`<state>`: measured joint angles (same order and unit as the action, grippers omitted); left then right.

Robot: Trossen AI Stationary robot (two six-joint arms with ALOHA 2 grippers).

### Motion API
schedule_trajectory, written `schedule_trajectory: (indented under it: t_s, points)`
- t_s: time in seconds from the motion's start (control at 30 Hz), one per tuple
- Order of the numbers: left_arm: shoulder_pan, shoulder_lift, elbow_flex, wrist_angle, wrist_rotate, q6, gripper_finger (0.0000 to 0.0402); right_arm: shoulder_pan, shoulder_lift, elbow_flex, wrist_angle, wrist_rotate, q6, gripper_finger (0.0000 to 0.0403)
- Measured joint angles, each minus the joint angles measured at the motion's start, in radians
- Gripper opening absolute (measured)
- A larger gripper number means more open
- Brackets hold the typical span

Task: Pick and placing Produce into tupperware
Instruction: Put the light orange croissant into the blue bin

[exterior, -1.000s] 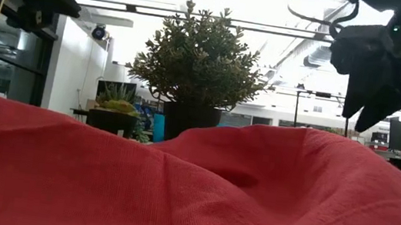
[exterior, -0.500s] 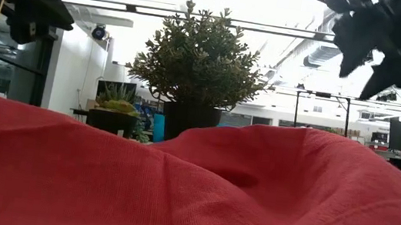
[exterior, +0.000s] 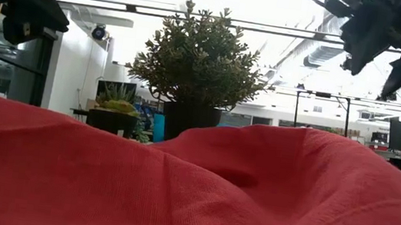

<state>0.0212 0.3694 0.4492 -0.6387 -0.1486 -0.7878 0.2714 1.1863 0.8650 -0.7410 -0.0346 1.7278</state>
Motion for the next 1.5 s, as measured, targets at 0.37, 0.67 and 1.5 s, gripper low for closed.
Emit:
schedule_trajectory:
  t_s: [0.37,0.67,1.5]
  points:
    - [-0.008,0.002,0.000,-0.023,0.017,0.078,0.0040,0.003,0.206,0.141,-0.049,0.005,0.181,0.0199]
    - [-0.009,0.001,0.000,-0.019,0.133,0.129,0.0040,0.002,0.426,0.424,-0.255,0.057,0.277,0.0199]
    - [-0.008,0.001,0.000,-0.063,0.156,0.205,0.0040,-0.003,0.608,0.477,-0.309,0.154,0.413,0.0226]
